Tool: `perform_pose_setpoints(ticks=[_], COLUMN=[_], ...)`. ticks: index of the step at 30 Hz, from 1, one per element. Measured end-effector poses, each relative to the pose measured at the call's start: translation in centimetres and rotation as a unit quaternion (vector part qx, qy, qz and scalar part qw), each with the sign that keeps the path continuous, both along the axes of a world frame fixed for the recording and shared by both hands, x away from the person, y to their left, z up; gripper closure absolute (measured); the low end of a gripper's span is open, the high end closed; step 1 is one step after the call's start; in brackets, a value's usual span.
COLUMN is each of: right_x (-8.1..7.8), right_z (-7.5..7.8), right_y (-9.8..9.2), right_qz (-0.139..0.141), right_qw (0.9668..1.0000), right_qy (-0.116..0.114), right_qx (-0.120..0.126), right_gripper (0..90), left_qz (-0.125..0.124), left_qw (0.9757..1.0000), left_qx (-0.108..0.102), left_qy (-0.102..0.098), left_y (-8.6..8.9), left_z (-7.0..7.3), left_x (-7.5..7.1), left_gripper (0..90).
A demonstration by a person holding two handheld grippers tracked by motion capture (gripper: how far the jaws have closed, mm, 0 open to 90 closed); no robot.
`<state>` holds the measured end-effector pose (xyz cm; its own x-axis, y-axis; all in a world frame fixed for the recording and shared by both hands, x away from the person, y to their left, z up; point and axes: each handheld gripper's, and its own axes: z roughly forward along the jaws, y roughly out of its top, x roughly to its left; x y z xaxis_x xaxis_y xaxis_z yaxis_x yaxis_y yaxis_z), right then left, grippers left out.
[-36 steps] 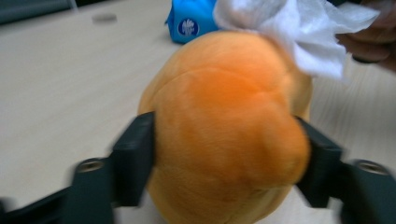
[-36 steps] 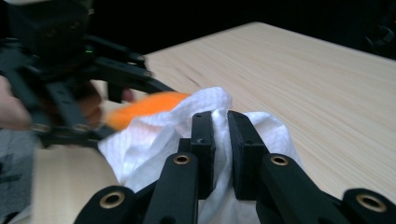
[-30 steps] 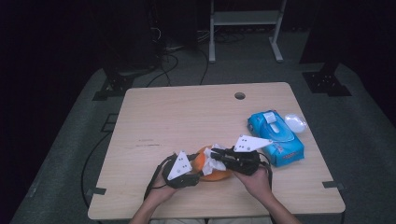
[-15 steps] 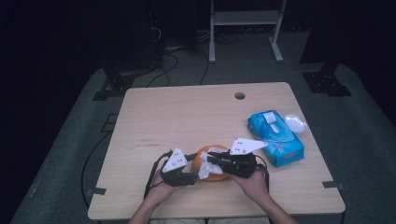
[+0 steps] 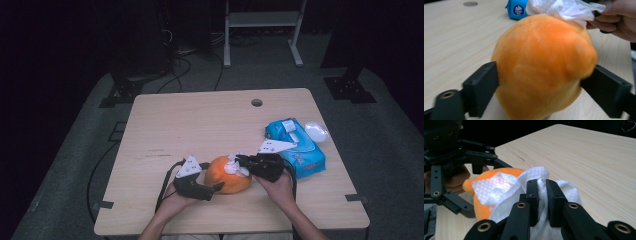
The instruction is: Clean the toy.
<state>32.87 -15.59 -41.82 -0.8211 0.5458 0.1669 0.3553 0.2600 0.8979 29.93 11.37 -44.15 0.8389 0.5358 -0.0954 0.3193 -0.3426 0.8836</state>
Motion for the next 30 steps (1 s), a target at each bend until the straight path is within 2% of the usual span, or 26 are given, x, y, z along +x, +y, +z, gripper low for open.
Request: perform_pose_setpoints(ticks=[4, 6, 9, 13, 16, 19, 20, 22, 23, 27, 30], right_x=[-0.4, -0.7, -1.1, -1.3, -1.3, -1.7, -1.9, -2.2, -2.3, -3.0, -3.2], right_z=[0.0, 0.2, 0.4, 0.4, 0.4, 0.6, 0.8, 1.0, 1.2, 1.6, 1.8], right_y=[0.5, 0.8, 1.2, 1.4, 1.6, 2.1, 2.3, 2.7, 2.9, 4.2, 4.9], right_qz=[0.010, 0.015, 0.022, 0.031, 0.035, 0.037, 0.036, 0.036, 0.040, 0.063, 0.076], right_qw=[0.9999, 0.9999, 0.9997, 0.9995, 0.9994, 0.9992, 0.9990, 0.9984, 0.9983, 0.9965, 0.9950], right_qy=[0.004, 0.002, -0.002, -0.002, 0.002, -0.007, -0.017, -0.032, -0.032, -0.046, -0.051], right_qx=[-0.001, -0.003, -0.009, -0.010, -0.005, -0.013, -0.022, -0.031, -0.028, -0.028, -0.040], right_gripper=[80.7, 80.8, 80.8, 80.8, 80.9, 80.8, 80.8, 80.9, 80.9, 80.8, 80.9], left_qz=[0.008, 0.009, 0.016, 0.030, 0.025, 0.005, 0.003, 0.001, 0.000, -0.011, -0.013], left_qw=[0.9996, 0.9998, 0.9998, 0.9992, 0.9984, 0.9984, 0.9989, 0.9997, 1.0000, 0.9994, 0.9989], left_qx=[-0.025, -0.015, -0.010, -0.019, -0.026, -0.030, -0.027, -0.015, -0.007, 0.019, 0.029], left_qy=[0.007, 0.000, 0.008, 0.018, 0.044, 0.049, 0.038, 0.018, 0.006, -0.026, -0.036], left_y=[0.1, 0.3, 0.8, 2.0, 2.3, 2.0, 1.9, 1.5, 1.2, 0.4, 0.4], left_z=[0.7, 0.7, 0.6, 0.6, 0.4, 0.3, 0.3, 0.4, 0.6, 0.7, 0.7], left_x=[0.0, 0.0, 0.2, 0.6, 0.7, 0.6, 0.4, -0.1, -0.3, -1.0, -1.3], left_gripper=[13.6, 18.3, 18.9, 18.6, 13.3, 15.4, 22.7, 27.8, 29.8, 32.2, 32.6])
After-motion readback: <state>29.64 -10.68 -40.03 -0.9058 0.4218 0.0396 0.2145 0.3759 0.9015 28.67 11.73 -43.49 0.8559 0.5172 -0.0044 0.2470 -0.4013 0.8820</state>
